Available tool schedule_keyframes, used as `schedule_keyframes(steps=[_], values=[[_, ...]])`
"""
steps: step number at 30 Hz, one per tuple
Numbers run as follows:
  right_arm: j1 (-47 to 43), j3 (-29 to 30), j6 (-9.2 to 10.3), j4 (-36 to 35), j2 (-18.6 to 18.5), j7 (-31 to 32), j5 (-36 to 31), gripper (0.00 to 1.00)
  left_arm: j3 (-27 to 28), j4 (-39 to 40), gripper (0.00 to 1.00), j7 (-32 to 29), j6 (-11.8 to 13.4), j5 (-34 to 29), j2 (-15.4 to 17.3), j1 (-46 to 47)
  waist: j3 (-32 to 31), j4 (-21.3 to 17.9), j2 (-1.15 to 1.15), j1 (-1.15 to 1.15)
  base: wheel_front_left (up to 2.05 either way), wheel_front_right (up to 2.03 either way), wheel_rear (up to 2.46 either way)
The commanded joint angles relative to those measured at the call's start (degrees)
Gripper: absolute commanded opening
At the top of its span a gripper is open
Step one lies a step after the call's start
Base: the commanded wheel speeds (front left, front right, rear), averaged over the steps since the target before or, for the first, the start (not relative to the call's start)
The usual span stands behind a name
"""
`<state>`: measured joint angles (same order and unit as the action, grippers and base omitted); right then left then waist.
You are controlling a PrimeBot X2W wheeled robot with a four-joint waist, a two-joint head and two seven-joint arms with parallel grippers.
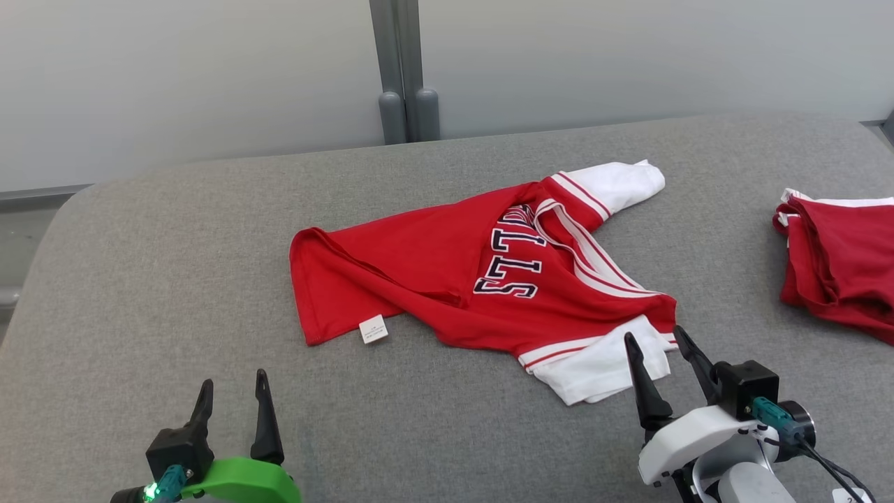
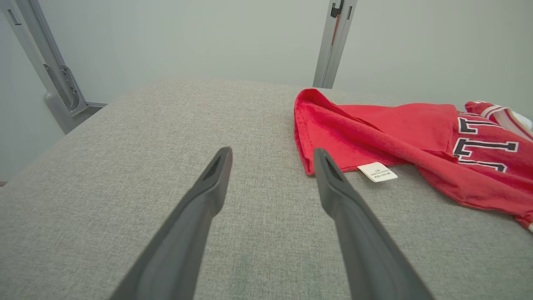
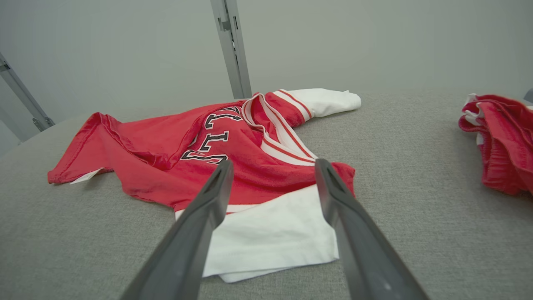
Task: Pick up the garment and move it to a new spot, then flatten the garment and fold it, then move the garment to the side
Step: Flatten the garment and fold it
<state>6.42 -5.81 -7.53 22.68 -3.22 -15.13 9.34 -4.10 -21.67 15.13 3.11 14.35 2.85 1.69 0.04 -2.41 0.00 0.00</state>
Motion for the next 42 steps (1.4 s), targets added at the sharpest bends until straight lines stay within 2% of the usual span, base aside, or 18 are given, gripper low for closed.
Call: schedule_keyframes(steps=[1,9,19,20,21,22,23,24,31,37,42], values=[[-0.5,0.2,0.08,0.2,0.1,0.0,-0.5,1.0,-0.2,0.2,1.0,0.0,0.3,0.3,0.1,-0.8,0.0,0.0,0.0,0.0,0.0,0.0,0.0],[-0.2,2.8,0.08,3.8,0.2,0.0,-1.0,1.0,-2.6,-0.4,1.0,0.0,-0.2,1.0,0.1,1.4,2.9,0.3,0.0,0.0,0.0,0.0,0.0],[5.2,5.7,0.08,11.1,0.3,0.0,-0.7,1.0,-5.4,-1.2,1.0,0.0,-0.6,2.0,0.1,5.9,9.2,0.8,0.0,0.0,0.0,0.0,0.0],[5.9,5.6,0.08,12.0,0.2,0.0,-0.7,0.97,-5.6,-1.4,1.0,0.0,-0.6,2.2,0.1,6.3,9.8,0.8,0.0,0.0,0.0,0.0,0.0],[6.4,5.4,0.08,12.7,0.3,0.0,-0.4,0.78,-5.8,-1.6,1.0,0.0,-0.7,2.2,0.1,6.7,10.2,0.8,0.0,0.0,0.0,0.0,0.0],[7.0,5.0,0.08,13.4,0.3,0.0,-0.4,0.49,-6.0,-1.7,1.0,0.0,-0.7,1.9,0.1,7.1,10.6,0.8,0.0,0.0,0.0,0.0,0.0],[7.3,4.8,0.08,13.9,0.3,0.0,-0.2,0.32,-6.1,-1.8,1.0,0.0,-0.7,2.0,0.1,7.3,10.9,0.7,0.0,0.0,0.0,0.0,0.0],[7.6,4.7,0.08,14.3,0.2,0.0,0.4,0.0,-6.2,-1.9,1.0,0.0,-0.6,2.1,0.1,7.6,11.4,0.6,0.0,0.0,0.0,0.0,0.0],[7.9,5.6,0.1,13.1,0.1,0.0,1.4,0.0,-6.0,-4.1,1.0,0.0,-2.0,4.5,0.2,9.9,13.4,-1.2,0.0,0.0,0.0,0.0,0.0],[9.2,4.3,0.09,10.1,-0.1,0.0,2.5,0.0,-3.3,-6.6,1.0,0.0,-0.9,6.0,0.2,12.8,16.5,-4.1,0.0,0.0,0.0,0.0,0.0],[10.3,2.3,0.09,8.0,0.0,0.0,3.1,0.0,-1.3,-10.2,1.0,0.0,-2.7,5.1,0.2,15.7,18.6,-6.0,0.0,0.0,0.0,0.0,0.0]])
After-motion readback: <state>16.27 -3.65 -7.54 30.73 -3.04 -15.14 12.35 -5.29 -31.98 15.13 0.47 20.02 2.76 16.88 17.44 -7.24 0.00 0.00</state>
